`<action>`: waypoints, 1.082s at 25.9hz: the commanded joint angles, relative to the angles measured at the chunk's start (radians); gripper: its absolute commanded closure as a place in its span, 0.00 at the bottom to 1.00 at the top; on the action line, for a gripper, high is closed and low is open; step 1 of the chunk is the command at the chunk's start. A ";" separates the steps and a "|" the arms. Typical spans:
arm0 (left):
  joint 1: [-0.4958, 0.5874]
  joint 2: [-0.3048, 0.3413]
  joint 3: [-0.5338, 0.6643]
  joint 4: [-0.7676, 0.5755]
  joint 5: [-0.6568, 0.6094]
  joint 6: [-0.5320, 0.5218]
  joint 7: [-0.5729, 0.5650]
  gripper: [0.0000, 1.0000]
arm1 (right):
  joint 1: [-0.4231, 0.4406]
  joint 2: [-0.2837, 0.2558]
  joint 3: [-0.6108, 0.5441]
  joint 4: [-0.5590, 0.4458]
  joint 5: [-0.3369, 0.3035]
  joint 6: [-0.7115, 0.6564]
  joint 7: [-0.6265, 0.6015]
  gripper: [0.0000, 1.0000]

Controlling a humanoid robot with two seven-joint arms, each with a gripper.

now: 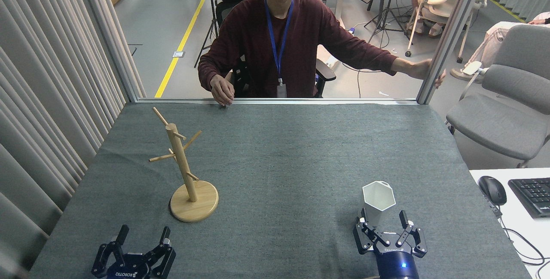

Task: Hang cup on storage rack
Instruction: 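Move the right gripper around the white hexagonal cup, then grasp the white cup with the right gripper and lift it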

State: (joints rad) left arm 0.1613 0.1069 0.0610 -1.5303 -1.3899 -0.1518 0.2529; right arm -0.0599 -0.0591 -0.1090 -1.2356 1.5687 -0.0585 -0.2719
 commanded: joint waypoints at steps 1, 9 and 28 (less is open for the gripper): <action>0.000 -0.001 0.003 0.001 0.000 -0.002 0.000 0.01 | -0.020 -0.013 0.000 0.024 -0.001 0.000 -0.001 0.02; -0.008 0.004 0.005 0.004 0.002 -0.003 0.000 0.01 | -0.061 -0.018 0.000 0.077 -0.001 0.002 -0.003 0.02; -0.011 0.013 0.031 0.009 0.002 -0.014 0.002 0.01 | -0.144 -0.018 0.003 0.214 -0.002 0.002 -0.026 0.02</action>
State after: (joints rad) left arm 0.1496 0.1176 0.0871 -1.5226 -1.3882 -0.1647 0.2538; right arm -0.1855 -0.0774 -0.1059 -1.0430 1.5673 -0.0559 -0.2885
